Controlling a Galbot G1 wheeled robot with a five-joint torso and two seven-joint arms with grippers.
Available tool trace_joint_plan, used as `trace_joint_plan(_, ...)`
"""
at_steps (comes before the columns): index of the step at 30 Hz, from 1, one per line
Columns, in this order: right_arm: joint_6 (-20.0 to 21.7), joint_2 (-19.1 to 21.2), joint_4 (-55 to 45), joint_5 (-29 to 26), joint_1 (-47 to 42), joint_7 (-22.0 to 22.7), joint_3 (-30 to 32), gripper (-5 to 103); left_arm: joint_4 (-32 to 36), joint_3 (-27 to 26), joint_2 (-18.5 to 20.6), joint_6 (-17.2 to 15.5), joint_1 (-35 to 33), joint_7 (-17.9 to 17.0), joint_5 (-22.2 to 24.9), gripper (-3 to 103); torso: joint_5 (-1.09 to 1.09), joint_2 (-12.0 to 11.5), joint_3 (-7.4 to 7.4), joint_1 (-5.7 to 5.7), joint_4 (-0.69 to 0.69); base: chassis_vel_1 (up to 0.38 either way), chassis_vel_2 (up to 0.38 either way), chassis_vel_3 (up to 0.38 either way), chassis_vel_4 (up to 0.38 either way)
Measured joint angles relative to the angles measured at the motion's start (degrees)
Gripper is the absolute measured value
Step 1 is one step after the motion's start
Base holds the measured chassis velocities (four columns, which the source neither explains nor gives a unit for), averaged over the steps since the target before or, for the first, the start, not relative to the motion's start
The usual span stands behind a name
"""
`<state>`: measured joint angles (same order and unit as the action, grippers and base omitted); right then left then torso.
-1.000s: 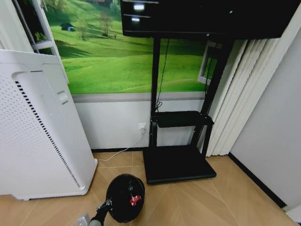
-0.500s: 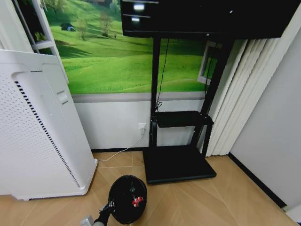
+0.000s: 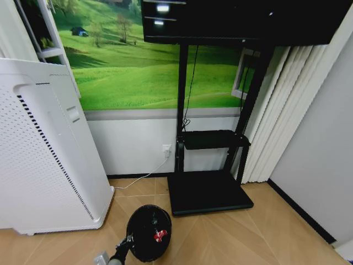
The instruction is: Pick up the trash bin and place the garbage on the floor into it.
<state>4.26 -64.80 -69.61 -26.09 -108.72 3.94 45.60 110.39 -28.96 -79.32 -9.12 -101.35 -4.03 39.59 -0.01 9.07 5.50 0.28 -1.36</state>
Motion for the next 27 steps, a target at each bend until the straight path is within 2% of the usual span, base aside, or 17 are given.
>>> trace_joint_plan(6, 0.06, -0.06, 1.73, -0.08, 1.73, 0.23, -1.7, 101, 0.06, -0.23, 0.23, -0.1, -0.22, -0.13, 0.0, 2, 0.0, 0.0, 0.0, 0.0, 0.0, 0.0, 0.0, 0.0, 0.0)
trace_joint_plan(8, 0.66, 0.32, 2.55, -0.35, 2.59, 1.14, -2.86, 92, 0.06, -0.19, 0.23, -0.19, -0.26, -0.34, -0.1, 2, 0.01, 0.0, 0.0, 0.0, 0.01, 0.0, 0.0, 0.0, 0.0)
trace_joint_plan(9, 0.66, 0.32, 2.55, -0.35, 2.59, 1.14, -2.86, 92, 0.06, -0.19, 0.23, -0.19, -0.26, -0.34, -0.1, 2, 0.01, 0.0, 0.0, 0.0, 0.01, 0.0, 0.0, 0.0, 0.0)
trace_joint_plan(11, 0.96, 0.57, 3.49, -0.35, 3.19, 1.62, -3.49, 82, 0.07, -0.15, 0.11, -0.25, -0.28, -0.51, -0.18, 2, 0.01, 0.0, 0.0, 0.0, 0.0, 0.0, 0.0, 0.0, 0.0)
trace_joint_plan(14, 0.96, 0.65, 3.8, -0.37, 3.24, 1.64, -3.58, 76, -0.03, -0.14, -0.02, -0.26, -0.15, -0.53, -0.31, 2, -0.01, 0.0, 0.0, 0.0, 0.01, 0.0, 0.0, 0.0, 0.0)
trace_joint_plan(18, 0.88, 0.55, 3.88, -0.37, 2.99, 1.54, -3.58, 54, -0.3, -0.14, -0.33, -0.26, 0.14, -0.65, -0.45, 2, -0.01, 0.0, 0.0, 0.0, 0.0, 0.0, 0.0, 0.0, 0.0)
trace_joint_plan(19, 0.88, 0.55, 3.88, -0.37, 2.99, 1.54, -3.58, 54, -0.3, -0.14, -0.33, -0.26, 0.14, -0.65, -0.45, 2, -0.01, 0.0, 0.0, 0.0, 0.0, 0.0, 0.0, 0.0, 0.0)
trace_joint_plan(21, 0.85, 0.53, 3.65, -0.43, 2.76, 1.53, -3.65, 46, -0.43, -0.14, -0.46, -0.26, 0.16, -0.68, -0.48, 2, 0.0, 0.0, 0.0, 0.0, -0.01, 0.0, 0.0, 0.0, 0.0)
trace_joint_plan(23, 0.84, 0.56, 3.55, -0.53, 2.7, 1.53, -3.69, 46, -0.5, -0.14, -0.51, -0.25, 0.16, -0.68, -0.48, 2, 0.0, 0.0, 0.0, 0.0, 0.0, 0.0, 0.0, 0.0, 0.0)
trace_joint_plan(27, 0.83, 0.88, 2.36, -1.08, 2.21, 1.54, -3.75, 38, -0.78, -0.07, -0.74, -0.07, 0.26, -0.69, -0.56, 2, 0.03, 0.0, 0.0, 0.0, -0.01, 0.0, 0.0, 0.0, 0.0)
